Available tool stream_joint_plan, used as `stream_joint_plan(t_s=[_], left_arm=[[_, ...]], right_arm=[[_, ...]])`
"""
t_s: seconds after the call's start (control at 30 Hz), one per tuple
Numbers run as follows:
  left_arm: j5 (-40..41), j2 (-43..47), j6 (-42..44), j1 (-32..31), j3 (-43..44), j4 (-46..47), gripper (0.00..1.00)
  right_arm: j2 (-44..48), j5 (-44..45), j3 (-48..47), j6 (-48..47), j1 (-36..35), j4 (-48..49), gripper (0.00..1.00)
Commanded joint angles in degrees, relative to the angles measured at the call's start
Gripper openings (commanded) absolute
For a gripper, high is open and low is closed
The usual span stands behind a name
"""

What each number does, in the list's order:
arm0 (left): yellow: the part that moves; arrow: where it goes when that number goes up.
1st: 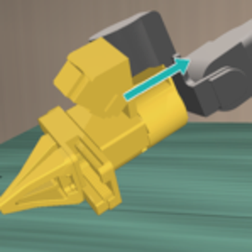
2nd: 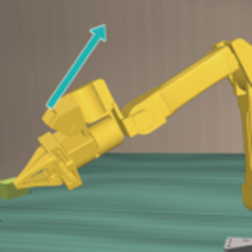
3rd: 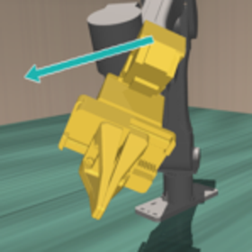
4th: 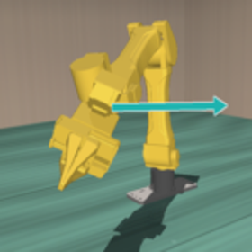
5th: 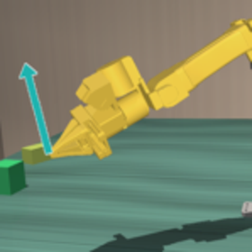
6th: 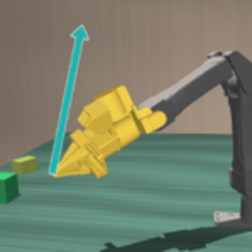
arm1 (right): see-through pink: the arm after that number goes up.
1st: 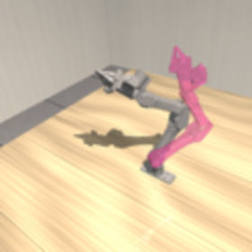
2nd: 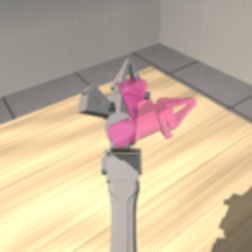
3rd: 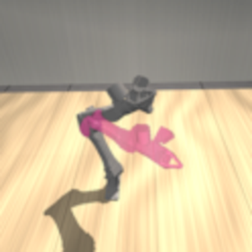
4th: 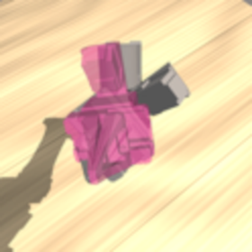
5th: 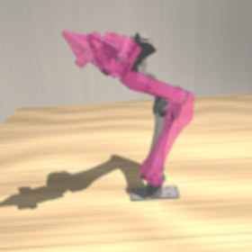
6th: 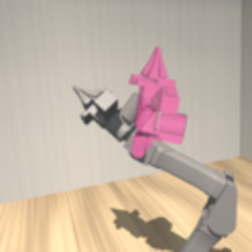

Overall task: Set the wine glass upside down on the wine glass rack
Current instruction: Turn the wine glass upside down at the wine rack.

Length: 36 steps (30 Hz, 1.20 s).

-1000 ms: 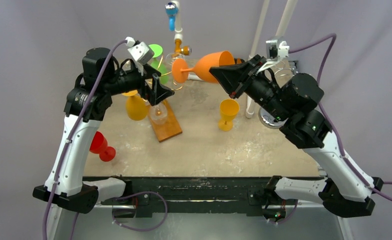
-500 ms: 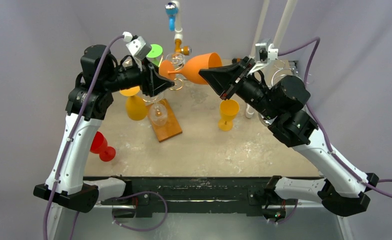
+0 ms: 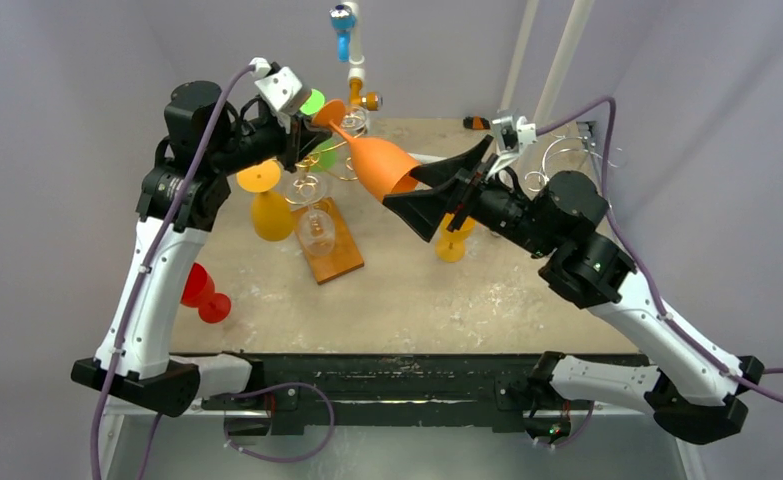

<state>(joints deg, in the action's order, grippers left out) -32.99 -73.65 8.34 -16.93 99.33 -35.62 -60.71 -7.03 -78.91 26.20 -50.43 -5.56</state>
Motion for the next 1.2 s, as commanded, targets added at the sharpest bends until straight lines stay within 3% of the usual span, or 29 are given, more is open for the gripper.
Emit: stream_joint_plan(t_s=[0.0, 0.17, 0.27, 0.53, 0.97, 1.0, 1.1, 1.17], left_arm=[[-0.7, 5.8, 13.6, -0.4, -1.0, 8.0, 0.0], [-5.8, 12.5, 26.8, -0.4, -8.4, 15.6, 0.0], [-9.1, 15.1, 31.3, -0.4, -11.3, 18.3, 0.0], [-15.0, 18.3, 38.6, -0.4, -15.5, 23.3, 0.0], [-16.8, 18.8, 44.4, -0.4, -16.4, 23.6, 0.0], [-16.8, 18.8, 44.9, -0.4, -16.5, 23.7, 0.0], [-16.4, 18.3, 42.1, -0.4, -15.6, 24.5, 0.0], [-14.6, 17.2, 35.5, -0.4, -14.0, 25.0, 0.4]], right_arm=[[4.7, 2.1, -1.6, -1.2, 0.3, -8.8, 0.99], [3.8, 3.1, -9.0, -3.8, 0.3, -20.9, 0.99], [1.1, 1.1, -12.6, -4.8, 0.3, -23.0, 0.99], [-10.8, -12.8, -16.4, -6.1, 0.2, -18.7, 0.99], [-14.2, -21.3, -10.6, -5.2, 0.0, -9.4, 0.99], [-13.8, -20.6, -9.7, -4.9, 0.0, -8.8, 0.98], [-12.3, -17.2, -6.6, -4.2, 0.0, -7.5, 0.83], [-11.2, -13.0, -5.6, -5.6, 0.0, -7.9, 0.75]])
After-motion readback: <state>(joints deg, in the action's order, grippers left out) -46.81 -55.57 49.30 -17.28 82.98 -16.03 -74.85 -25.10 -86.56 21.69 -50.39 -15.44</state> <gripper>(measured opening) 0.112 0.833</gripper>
